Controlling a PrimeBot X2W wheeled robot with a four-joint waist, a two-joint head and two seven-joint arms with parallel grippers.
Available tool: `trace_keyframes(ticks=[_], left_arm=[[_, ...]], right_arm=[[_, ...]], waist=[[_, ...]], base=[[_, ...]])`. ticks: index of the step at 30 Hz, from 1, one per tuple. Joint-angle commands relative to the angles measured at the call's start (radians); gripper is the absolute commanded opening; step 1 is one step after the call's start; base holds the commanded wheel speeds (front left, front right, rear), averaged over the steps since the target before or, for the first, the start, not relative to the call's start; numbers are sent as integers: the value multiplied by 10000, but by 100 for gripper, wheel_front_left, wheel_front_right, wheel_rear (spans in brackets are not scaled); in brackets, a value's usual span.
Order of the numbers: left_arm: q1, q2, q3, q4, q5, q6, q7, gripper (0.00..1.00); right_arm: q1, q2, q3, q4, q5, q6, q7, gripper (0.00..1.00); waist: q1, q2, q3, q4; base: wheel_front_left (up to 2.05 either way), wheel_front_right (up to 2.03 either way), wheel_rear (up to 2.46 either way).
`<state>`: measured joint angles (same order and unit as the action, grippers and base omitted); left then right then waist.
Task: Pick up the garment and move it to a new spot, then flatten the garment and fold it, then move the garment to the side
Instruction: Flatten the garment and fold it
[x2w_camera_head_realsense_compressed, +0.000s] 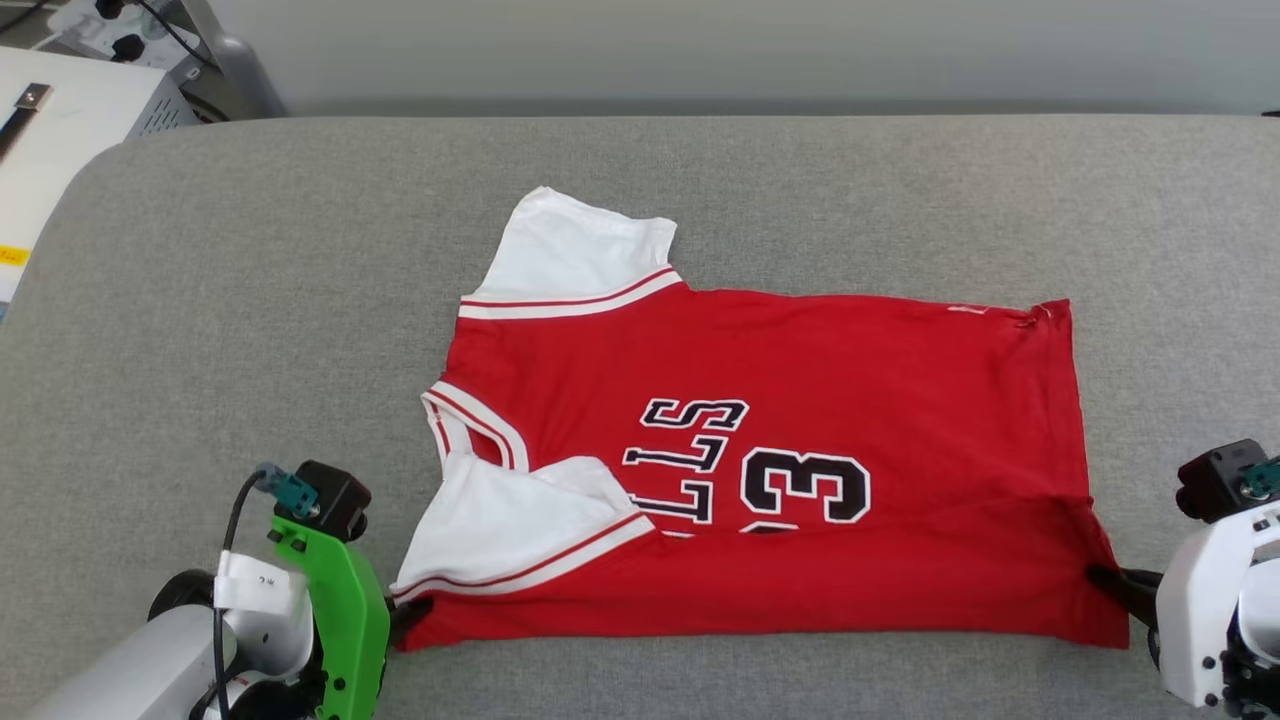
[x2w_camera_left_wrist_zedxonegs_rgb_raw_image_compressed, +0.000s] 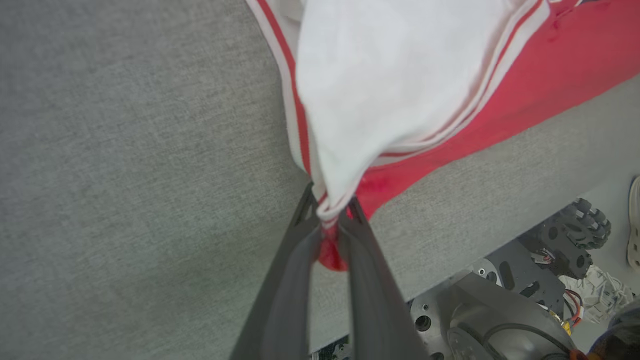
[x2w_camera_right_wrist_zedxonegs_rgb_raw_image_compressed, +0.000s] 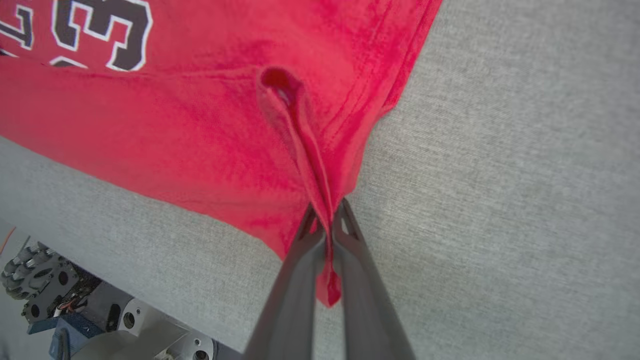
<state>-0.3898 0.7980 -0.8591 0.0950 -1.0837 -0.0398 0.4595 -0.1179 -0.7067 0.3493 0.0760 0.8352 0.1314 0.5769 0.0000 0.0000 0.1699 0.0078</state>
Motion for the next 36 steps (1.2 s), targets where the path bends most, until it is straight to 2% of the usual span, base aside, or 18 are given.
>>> trace_keyframes(ticks=[1, 7, 8, 9, 10, 17, 21, 25, 30, 36], left_arm=[[-91, -119, -43, 259, 128, 45, -2, 0], [-239, -531, -224, 1296, 326, -147, -184, 0], [-244, -577, -214, 1381, 339, -169, -273, 9], [-279, -584, -204, 1439, 463, -180, -446, 90], [-328, -579, -176, 1446, 604, -196, -661, 100], [-596, -42, 359, 900, 804, -92, -1394, 100], [-1110, 402, 910, 242, 856, 206, -1556, 100], [-1950, 563, 1585, -198, 1238, 707, -2096, 100], [-3290, 298, 1989, -61, 1893, 935, -2568, 100], [-5432, -384, 2030, 713, 2361, 644, -2223, 100]], right_arm=[[-154, 167, 34, 254, -156, -7, 1, 0], [-441, 796, 428, 1324, -410, -7, -466, 0], [-457, 865, 440, 1441, -398, -7, -610, 0], [-450, 934, 439, 1561, -359, -7, -765, 47], [-441, 968, 418, 1615, -354, -7, -928, 100], [-483, 1058, -265, 1231, -847, -7, -2884, 100], [-741, 1479, -1051, 853, -1635, -7, -4115, 100], [-1029, 2245, -1878, 364, -2611, -7, -5244, 100], [-1216, 3246, -2547, -408, -3718, -7, -6211, 100], [-1340, 3895, -2734, -1299, -4424, -7, -6632, 100]], waist=[[0, 0, 333, -6], [0, 0, 500, 11], [0, 0, 471, 23], [0, 0, 414, 40], [0, 0, 358, 59], [0, 0, -96, 19], [0, 0, -93, -176], [0, 0, 181, -433], [0, 0, 840, -815], [0, 0, 2020, -1200]], base=[[0, 0, 0], [0, 0, 0], [0, 0, 0], [0, 0, 0], [0, 0, 0], [0, 0, 0], [0, 0, 0], [0, 0, 0], [0, 0, 0], [0, 0, 0]])
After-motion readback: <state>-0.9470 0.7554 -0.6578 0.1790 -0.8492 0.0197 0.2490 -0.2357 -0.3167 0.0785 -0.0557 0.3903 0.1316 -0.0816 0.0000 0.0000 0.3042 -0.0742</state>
